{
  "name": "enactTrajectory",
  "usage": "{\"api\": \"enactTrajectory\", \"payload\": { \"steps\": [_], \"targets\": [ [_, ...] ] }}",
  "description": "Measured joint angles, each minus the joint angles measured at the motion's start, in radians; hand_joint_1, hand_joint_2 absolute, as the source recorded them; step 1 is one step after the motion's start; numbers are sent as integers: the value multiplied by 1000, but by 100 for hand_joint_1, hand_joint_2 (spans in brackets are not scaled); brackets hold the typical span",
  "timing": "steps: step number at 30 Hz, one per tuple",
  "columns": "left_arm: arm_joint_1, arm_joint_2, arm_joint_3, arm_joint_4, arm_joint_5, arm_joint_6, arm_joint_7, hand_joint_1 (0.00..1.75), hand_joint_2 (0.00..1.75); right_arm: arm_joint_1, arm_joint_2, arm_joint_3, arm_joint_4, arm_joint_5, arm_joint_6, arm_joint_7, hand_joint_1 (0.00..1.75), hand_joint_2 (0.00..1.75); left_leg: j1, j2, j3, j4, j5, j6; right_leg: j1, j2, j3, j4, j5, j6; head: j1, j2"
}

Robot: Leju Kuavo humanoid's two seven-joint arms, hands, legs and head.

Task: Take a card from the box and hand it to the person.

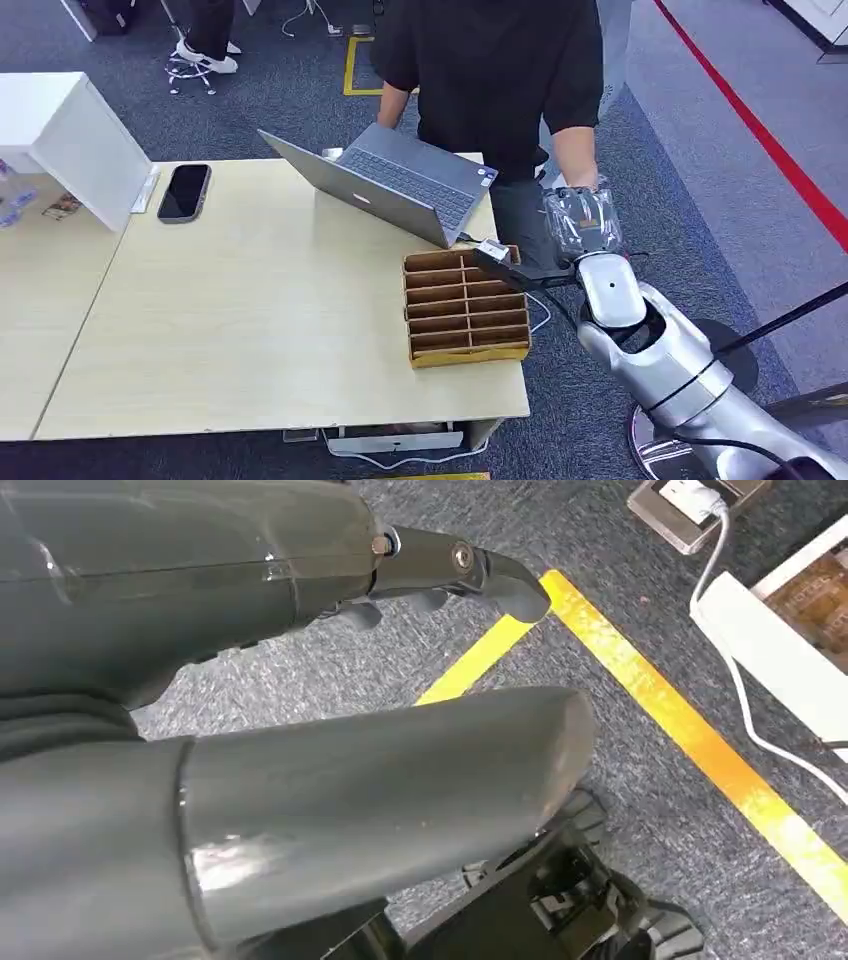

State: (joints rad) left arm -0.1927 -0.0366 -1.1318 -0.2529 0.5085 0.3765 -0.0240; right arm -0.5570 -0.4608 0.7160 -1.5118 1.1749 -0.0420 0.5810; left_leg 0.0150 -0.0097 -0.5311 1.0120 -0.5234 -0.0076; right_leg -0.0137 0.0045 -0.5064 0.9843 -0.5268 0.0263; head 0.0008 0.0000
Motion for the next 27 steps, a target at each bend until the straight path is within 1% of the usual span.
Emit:
{"api": "enactTrajectory", "payload": {
  "steps": [10,14,15,16,17,18,19,20,22,25,27],
  "targets": [
    [0,-1,0,0,0,0,0,0,0,0,5,0,30,0,-1,-1,140,175,0,0,0,0,0,0,0,0,0,0,0,0,0,0],
    [0,-1,0,0,-2,0,0,0,0,0,8,2,42,1,-2,-5,134,175,0,0,0,0,0,0,0,0,0,0,0,0,0,0],
    [0,-1,0,0,-3,0,0,0,0,0,8,3,45,1,-3,-5,131,175,0,0,0,0,0,0,0,0,0,0,0,0,0,0],
    [0,-1,0,0,-3,0,0,0,0,0,10,5,49,1,-3,-6,133,175,0,0,0,0,0,0,0,0,0,0,0,0,0,0],
    [0,0,-1,0,-3,0,0,0,0,0,10,7,52,1,-3,-6,129,175,0,0,0,0,0,0,0,0,0,0,0,0,0,0],
    [0,-1,-1,0,-3,0,0,0,0,0,11,10,55,1,-3,-6,122,175,0,0,0,0,0,0,0,0,0,0,0,0,0,0],
    [0,-1,-2,0,-3,-1,0,0,0,0,11,11,59,2,-3,-6,17,175,0,0,0,0,0,0,0,0,0,0,0,0,0,0],
    [-1,-1,-2,0,-3,-2,0,0,0,0,11,11,61,2,-2,-6,0,175,0,0,0,0,0,0,0,0,0,0,0,0,0,0],
    [-1,-1,-3,0,-3,-2,0,0,0,0,13,14,66,5,18,-9,0,175,0,0,0,0,0,0,0,0,0,0,0,0,0,0],
    [-1,-1,-3,0,-3,-3,0,0,0,0,15,20,75,-3,102,-11,0,175,0,0,0,0,0,0,0,0,0,0,0,0,0,0],
    [-1,-1,-3,0,-3,-3,0,0,0,0,16,29,80,-11,141,-11,0,175,0,0,0,0,0,0,0,0,0,0,0,0,0,0]
  ]
}}
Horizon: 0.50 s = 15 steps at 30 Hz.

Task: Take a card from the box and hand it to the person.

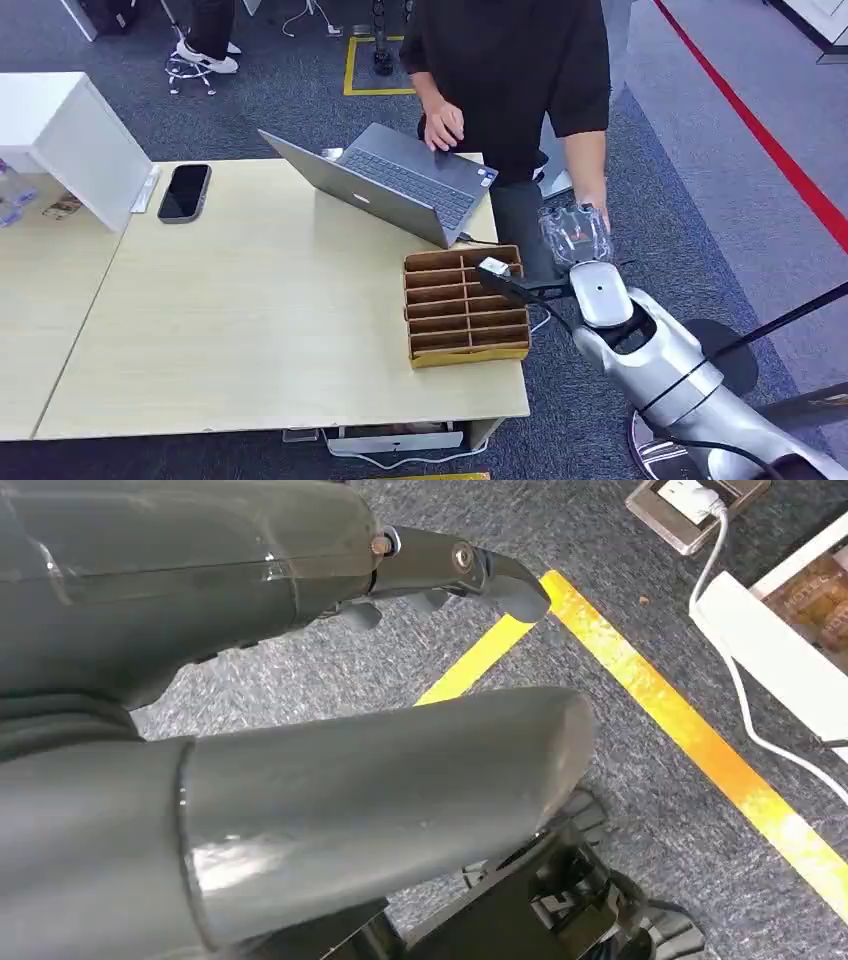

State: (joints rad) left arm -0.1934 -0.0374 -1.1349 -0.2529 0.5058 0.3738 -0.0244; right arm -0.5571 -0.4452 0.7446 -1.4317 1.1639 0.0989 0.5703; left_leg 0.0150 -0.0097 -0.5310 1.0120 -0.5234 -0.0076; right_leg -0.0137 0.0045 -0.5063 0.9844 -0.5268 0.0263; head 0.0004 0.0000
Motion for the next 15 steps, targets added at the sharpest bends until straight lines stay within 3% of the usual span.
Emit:
{"api": "enactTrajectory", "payload": {
  "steps": [4,15],
  "targets": [
    [0,0,0,0,2,0,0,0,0,0,0,14,13,-7,38,5,0,175,0,0,0,0,0,0,0,0,0,0,0,0,0,0],
    [0,0,0,0,2,0,0,0,0,-1,1,36,37,-12,40,21,0,175,0,0,0,0,0,0,0,0,0,0,0,0,0,0]
  ]
}}
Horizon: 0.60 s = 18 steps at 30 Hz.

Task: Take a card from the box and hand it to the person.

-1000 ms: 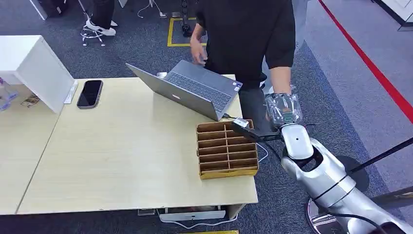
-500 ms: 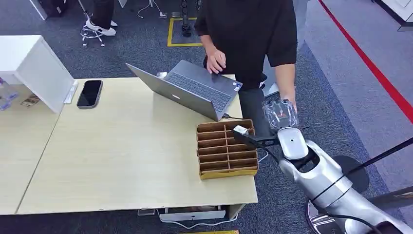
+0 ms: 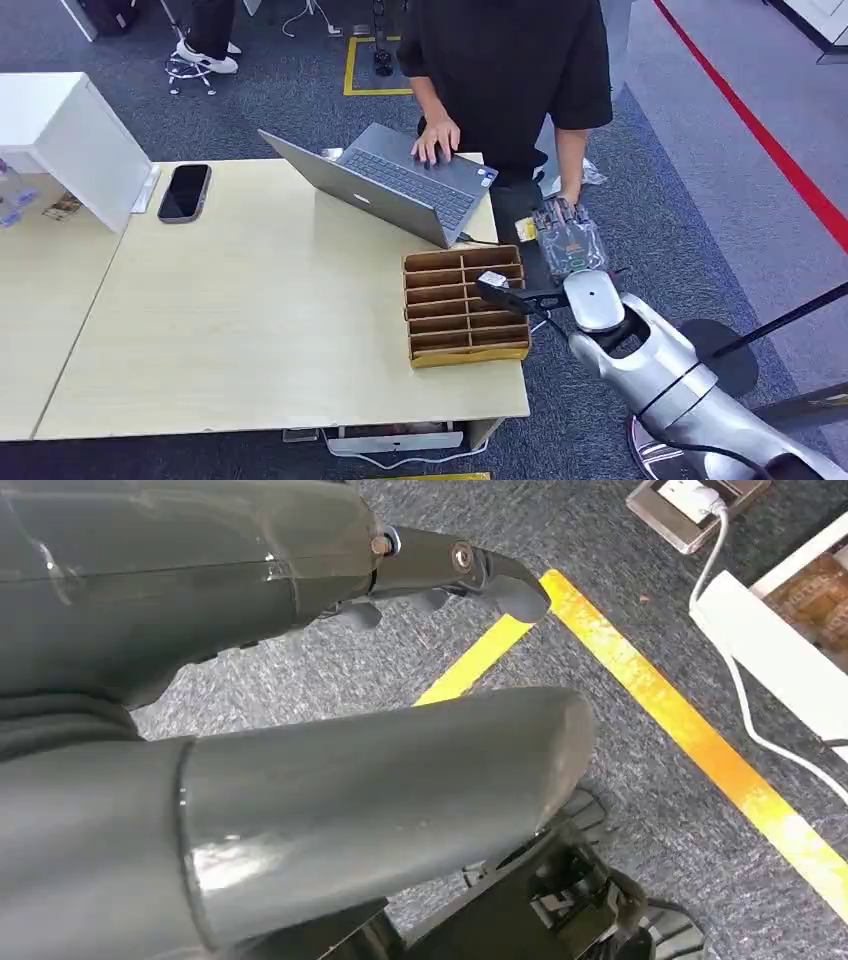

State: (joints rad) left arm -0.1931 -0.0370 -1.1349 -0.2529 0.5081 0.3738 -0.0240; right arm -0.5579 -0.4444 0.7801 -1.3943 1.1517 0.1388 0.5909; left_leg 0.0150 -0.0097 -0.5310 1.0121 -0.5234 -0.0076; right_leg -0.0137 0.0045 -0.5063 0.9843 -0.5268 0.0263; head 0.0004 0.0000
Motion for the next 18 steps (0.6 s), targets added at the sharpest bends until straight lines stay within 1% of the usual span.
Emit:
{"api": "enactTrajectory", "payload": {
  "steps": [2,7,10,11,13,18],
  "targets": [
    [0,0,0,0,0,0,0,0,0,0,0,2,4,-1,-28,20,0,175,0,0,0,0,0,0,0,0,0,0,0,0,0,0],
    [0,0,0,0,1,3,2,0,0,2,-3,-13,-1,32,-154,69,0,175,0,0,0,1,0,0,0,0,0,0,0,0,0,0],
    [0,0,0,0,1,4,2,0,0,2,-5,-13,-1,32,-154,69,0,175,0,0,0,1,0,0,0,0,0,0,0,0,0,0],
    [1,0,0,0,1,4,2,0,0,2,-5,-16,-5,36,-166,73,0,175,0,0,0,0,0,0,0,0,0,0,0,0,0,0],
    [2,0,0,0,4,6,2,0,0,16,-18,-52,-55,103,-265,100,0,175,0,0,1,1,0,0,0,0,0,0,0,0,0,0],
    [8,2,0,0,10,13,0,0,0,60,-19,-109,-139,205,-435,93,0,175,0,0,1,1,0,0,0,0,0,0,0,0,0,0]
  ]
}}
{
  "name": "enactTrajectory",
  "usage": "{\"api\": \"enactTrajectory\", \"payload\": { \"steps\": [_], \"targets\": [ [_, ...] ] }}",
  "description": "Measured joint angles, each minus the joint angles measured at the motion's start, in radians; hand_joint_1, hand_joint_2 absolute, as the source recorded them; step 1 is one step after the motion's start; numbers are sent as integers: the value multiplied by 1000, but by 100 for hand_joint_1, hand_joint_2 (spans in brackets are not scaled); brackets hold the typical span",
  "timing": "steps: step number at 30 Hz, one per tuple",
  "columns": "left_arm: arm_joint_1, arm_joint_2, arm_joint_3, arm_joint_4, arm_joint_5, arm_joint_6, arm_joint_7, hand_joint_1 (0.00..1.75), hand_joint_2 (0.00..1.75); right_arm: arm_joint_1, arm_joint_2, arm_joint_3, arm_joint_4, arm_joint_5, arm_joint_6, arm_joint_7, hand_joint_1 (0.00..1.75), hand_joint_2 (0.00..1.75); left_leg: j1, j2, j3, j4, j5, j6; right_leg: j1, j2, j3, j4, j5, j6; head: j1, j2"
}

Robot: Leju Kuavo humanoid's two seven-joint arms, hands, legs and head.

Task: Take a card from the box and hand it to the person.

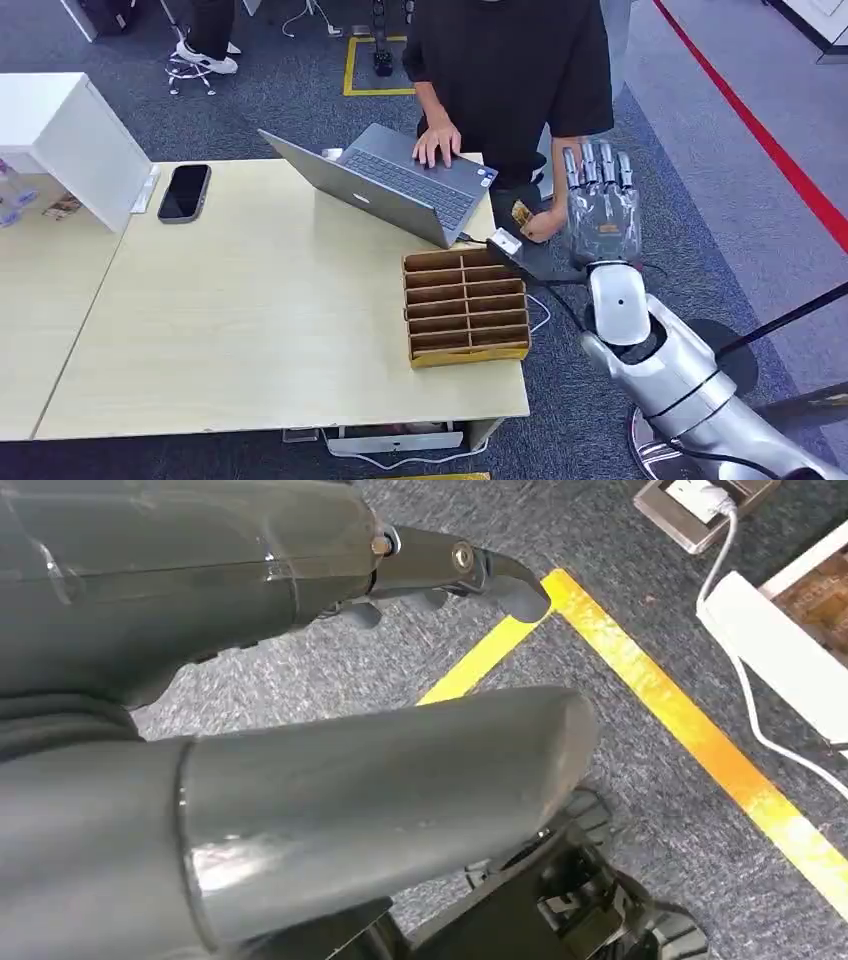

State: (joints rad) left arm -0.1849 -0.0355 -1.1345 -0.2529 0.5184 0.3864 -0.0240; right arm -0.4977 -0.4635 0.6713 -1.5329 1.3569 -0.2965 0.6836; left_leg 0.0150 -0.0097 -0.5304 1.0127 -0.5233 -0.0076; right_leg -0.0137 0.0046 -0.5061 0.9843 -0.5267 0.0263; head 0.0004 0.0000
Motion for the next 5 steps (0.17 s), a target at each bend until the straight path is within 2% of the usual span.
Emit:
{"api": "enactTrajectory", "payload": {
  "steps": [2,5],
  "targets": [
    [6,1,0,0,12,8,-3,0,0,30,3,-24,-47,-36,-68,-15,0,175,0,0,0,0,0,0,0,0,0,0,0,0,0,0],
    [15,2,0,0,29,19,-13,0,0,64,29,-48,-95,-262,-172,-72,0,175,0,0,0,-1,0,0,0,0,0,0,0,0,0,0]
  ]
}}
